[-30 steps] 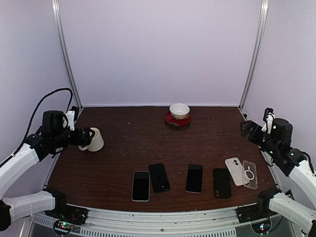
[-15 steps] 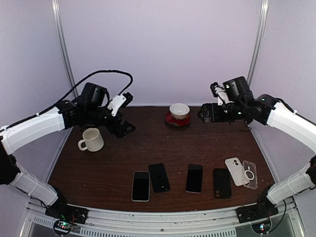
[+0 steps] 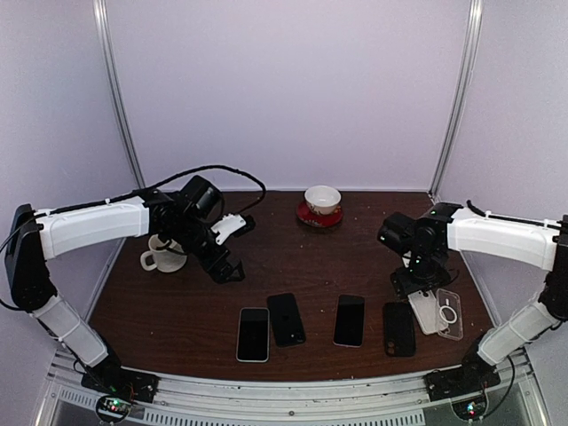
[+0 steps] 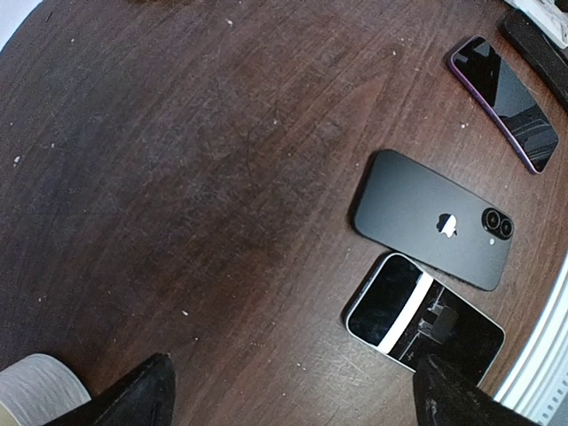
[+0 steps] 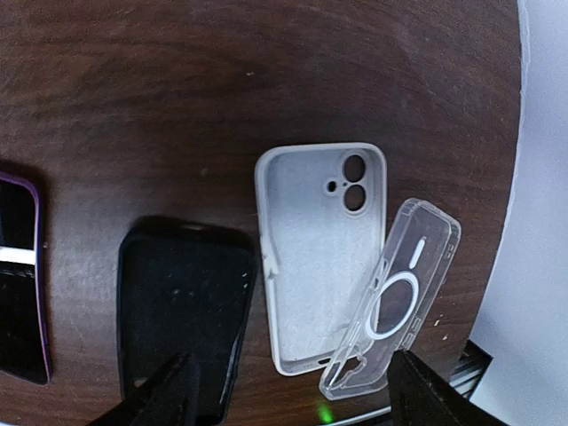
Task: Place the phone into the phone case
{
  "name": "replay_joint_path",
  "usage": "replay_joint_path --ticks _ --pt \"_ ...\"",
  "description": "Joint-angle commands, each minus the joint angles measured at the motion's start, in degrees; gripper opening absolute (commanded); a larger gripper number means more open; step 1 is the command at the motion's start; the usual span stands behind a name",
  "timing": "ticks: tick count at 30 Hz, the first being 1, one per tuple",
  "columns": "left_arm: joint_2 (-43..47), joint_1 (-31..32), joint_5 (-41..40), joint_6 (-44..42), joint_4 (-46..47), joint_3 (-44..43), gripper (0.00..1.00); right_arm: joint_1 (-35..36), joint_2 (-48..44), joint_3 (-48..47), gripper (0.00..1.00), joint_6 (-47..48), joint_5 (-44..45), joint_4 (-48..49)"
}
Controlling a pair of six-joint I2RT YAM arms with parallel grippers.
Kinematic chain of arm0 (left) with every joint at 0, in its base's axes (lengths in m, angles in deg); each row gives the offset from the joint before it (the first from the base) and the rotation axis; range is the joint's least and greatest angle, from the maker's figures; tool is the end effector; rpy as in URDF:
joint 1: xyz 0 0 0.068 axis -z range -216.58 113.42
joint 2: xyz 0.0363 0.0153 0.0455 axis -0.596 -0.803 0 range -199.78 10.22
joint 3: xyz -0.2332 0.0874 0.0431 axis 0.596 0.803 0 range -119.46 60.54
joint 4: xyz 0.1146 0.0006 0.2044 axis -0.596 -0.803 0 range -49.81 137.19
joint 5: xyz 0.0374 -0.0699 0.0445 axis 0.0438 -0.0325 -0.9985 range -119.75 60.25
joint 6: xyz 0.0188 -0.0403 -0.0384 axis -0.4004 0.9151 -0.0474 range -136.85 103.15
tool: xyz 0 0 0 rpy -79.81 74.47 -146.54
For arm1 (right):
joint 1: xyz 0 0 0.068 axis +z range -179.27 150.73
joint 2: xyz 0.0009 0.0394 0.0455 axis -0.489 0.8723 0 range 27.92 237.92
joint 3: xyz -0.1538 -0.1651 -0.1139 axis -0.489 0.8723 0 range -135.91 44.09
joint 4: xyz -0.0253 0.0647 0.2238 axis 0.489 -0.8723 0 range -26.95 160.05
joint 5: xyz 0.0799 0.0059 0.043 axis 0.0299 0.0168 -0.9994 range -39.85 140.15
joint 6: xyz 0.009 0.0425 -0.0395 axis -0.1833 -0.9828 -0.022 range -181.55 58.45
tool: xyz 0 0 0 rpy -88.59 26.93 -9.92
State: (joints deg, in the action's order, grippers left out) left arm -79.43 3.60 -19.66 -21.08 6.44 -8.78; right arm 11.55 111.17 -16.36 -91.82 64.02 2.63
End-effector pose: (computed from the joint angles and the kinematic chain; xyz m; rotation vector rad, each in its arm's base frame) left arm 0.2227 -0.1978 0.2365 1.0700 2.4595 -0.4384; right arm 0.1680 0.1317 0.2114 -0.2757 2.9764 -0.2990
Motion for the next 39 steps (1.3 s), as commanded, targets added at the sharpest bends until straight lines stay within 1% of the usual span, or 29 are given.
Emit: replay_joint_path --ticks 1,3,4,6,7,8,9,10,11,13,16,19,21,27,32,36,39 --pt "1.54 -0.11 -0.07 -0.73 0.15 -0.4 0.98 -5.58 -2.98 4.27 0.69 -1.21 -5.64 6.84" --pt "1.5 -0.11 -0.42 -0.78 0.3 -0.21 0.97 -5.3 -2.93 4.58 0.56 -1.54 -7.77 7.82" --pt "1.42 -0.11 -0.44 -0.66 0.32 -0.17 0.98 -4.2 -2.73 4.12 0.54 -2.07 -7.77 7.72" --pt "1.29 -0.11 -0.06 -0.52 0.32 -0.25 0.98 0.47 -1.38 1.58 0.54 -3.1 -8.13 7.86" --pt "1.26 -0.11 0.22 -0.41 0.28 -0.28 0.98 2.16 0.27 0.52 0.57 -3.86 -9.55 8.71" --pt "1.23 -0.11 0.27 -0.43 0.31 -0.29 0.98 3.25 1.22 0.06 0.63 -5.0 -10.37 9.7" --pt "1.17 -0.11 0.32 -0.35 0.32 -0.29 0.98 4.16 2.77 -0.21 0.77 -6.38 -11.59 11.1" --pt "1.11 -0.11 0.29 -0.35 0.32 -0.2 0.98 5.03 4.61 -0.66 0.95 -8.24 -12.19 12.48" --pt "1.07 -0.11 0.12 -0.39 0.32 -0.16 0.98 6.16 6.61 -1.59 0.99 -10.12 -12.09 12.5" --pt "0.97 -0.02 -0.7 -0.44 0.32 -0.04 0.98 9.68 10.35 -4.26 0.99 -14.03 -9.26 12.42" --pt "0.63 -0.02 -1.41 -0.4 0.32 -0.03 0.97 15.0 14.67 -7.53 0.99 -18.86 -6.26 14.87" --pt "0.45 0.03 -0.75 -0.21 0.3 -0.07 0.98 17.5 17.66 -9.46 0.99 -22.56 -4.76 16.29" --pt "0.3 0.07 -0.62 -0.14 0.32 -0.03 0.98 18.67 19.15 -9.91 0.99 -23.43 -4.87 17.49" --pt "0.35 0.12 -0.56 -0.13 0.32 -0.03 0.98 20.0 22.47 -8.5 0.99 -25.63 -7.3 18.49" --pt "0.3 0.16 -0.61 -0.08 0.32 -0.03 0.98 20.09 20.08 -3.68 0.99 -27.19 -7.8 19.38" --pt "0.11 0.24 -0.39 -0.01 0.32 -0.03 0.98 19.87 17.9 -1.23 0.99 -26.27 -7.84 18.16" --pt "0.02 0.31 -0.43 -0.05 0.32 -0.02 0.97 19.05 17.8 0.84 0.99 -24.43 -11.4 20.88"
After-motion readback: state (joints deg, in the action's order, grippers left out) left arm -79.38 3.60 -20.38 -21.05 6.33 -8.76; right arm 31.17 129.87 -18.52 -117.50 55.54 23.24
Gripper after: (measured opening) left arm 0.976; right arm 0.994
